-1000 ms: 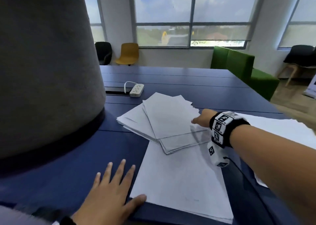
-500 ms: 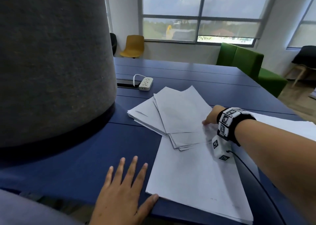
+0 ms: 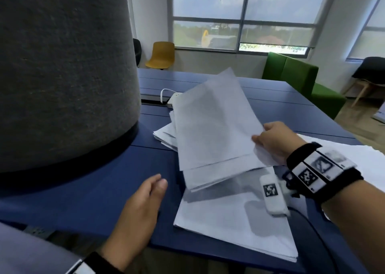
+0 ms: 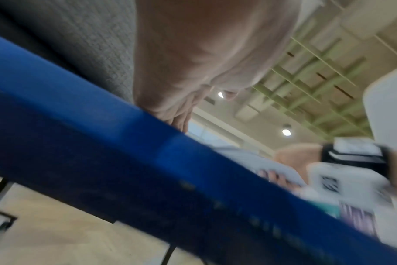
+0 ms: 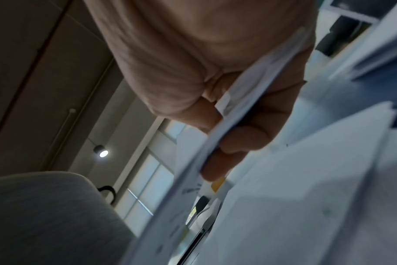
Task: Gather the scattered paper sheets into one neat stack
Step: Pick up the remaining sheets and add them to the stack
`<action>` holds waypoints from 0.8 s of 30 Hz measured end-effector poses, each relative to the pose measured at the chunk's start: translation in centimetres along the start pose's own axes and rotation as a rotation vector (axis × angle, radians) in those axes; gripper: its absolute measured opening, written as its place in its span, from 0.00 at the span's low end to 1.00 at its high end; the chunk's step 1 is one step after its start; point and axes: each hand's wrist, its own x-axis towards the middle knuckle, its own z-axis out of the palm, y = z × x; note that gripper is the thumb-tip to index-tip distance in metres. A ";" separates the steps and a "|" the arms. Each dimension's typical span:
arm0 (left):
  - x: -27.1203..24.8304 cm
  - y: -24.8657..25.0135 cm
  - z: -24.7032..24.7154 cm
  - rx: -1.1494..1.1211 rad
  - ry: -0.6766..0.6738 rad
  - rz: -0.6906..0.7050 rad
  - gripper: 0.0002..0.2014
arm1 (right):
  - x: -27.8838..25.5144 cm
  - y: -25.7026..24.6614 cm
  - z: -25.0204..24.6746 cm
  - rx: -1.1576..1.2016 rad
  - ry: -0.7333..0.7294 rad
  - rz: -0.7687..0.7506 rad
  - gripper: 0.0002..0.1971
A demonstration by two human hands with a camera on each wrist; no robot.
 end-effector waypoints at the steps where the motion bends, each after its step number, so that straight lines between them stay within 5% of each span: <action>1: 0.4 0.4 0.0 -0.103 0.018 -0.013 0.30 | -1.1 0.6 0.3 0.044 -0.046 0.015 0.08; 4: 1.0 1.8 -0.2 -0.399 0.059 -0.167 0.19 | -3.5 2.7 1.5 0.102 -0.181 0.082 0.13; 8: 0.6 2.1 -0.9 -0.613 -0.037 -0.286 0.22 | -6.7 4.0 3.4 0.233 -0.343 0.180 0.38; 12: -0.1 1.5 -1.3 -0.573 -0.106 -0.385 0.15 | -8.7 3.5 4.1 0.075 -0.484 0.109 0.20; 16: -0.7 0.9 -1.3 -0.458 -0.062 -0.399 0.19 | -9.1 1.8 3.8 -0.068 -0.525 0.074 0.05; 19: -1.2 0.4 -2.0 -0.469 -0.034 -0.413 0.21 | -7.5 0.9 3.7 -0.128 -0.402 -0.010 0.05; 24: -2.1 -0.4 -4.2 -0.424 -0.003 -0.430 0.18 | -4.3 0.4 4.2 -0.618 -0.191 -0.253 0.14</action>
